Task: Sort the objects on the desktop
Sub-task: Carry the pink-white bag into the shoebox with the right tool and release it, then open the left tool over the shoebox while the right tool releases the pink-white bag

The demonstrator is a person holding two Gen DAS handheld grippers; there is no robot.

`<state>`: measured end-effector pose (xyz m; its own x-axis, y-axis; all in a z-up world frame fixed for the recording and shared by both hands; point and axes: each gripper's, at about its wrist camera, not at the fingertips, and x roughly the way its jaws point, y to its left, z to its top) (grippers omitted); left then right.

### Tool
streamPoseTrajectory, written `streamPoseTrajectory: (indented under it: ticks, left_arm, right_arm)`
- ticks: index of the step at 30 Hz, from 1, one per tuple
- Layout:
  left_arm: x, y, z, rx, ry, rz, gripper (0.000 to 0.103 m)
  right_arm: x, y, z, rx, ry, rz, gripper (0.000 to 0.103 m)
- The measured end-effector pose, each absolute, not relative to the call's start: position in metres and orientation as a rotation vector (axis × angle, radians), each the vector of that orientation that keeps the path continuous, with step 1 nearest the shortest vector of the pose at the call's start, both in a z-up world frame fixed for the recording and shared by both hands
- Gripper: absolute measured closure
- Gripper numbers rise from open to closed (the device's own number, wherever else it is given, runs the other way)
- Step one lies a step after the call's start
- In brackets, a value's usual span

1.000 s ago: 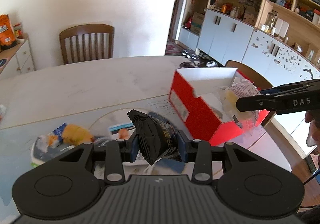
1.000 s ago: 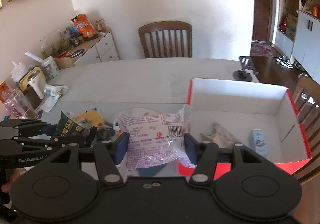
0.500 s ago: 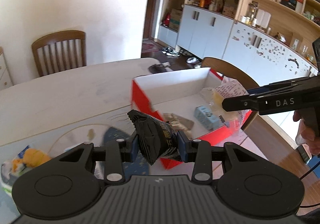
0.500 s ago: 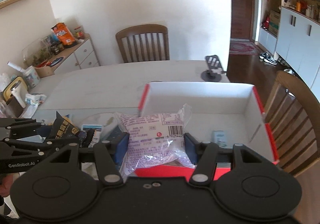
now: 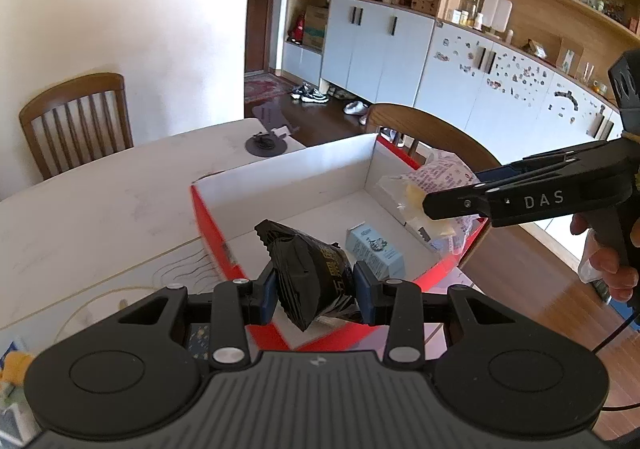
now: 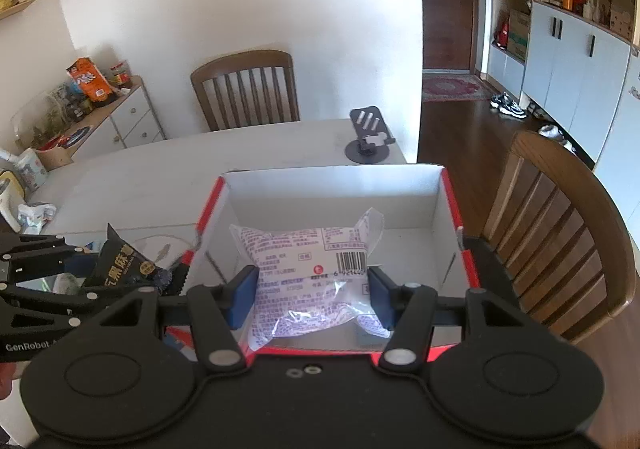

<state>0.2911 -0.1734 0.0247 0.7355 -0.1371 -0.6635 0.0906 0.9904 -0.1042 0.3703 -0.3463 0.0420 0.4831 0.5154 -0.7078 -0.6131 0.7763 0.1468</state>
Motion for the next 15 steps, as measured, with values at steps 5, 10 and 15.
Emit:
streamPoseTrajectory:
  ticks: [5,10,15]
  left_arm:
    - [0.314,-0.180,0.021,-0.068,0.748,-0.148,0.065]
    - [0.335,-0.185,0.017,-0.066,0.749,-0.168,0.066]
    - [0.356,-0.186,0.005,-0.052,0.785,-0.188,0.066]
  right_arm:
    - [0.392,-0.346,0.037,-0.129,0.834,0.684,0.045]
    - [0.412,-0.343,0.031,-0.144,0.841,0.676,0.045]
    - [0.433,-0.333,0.017,-0.159,0.880,0.683,0.045]
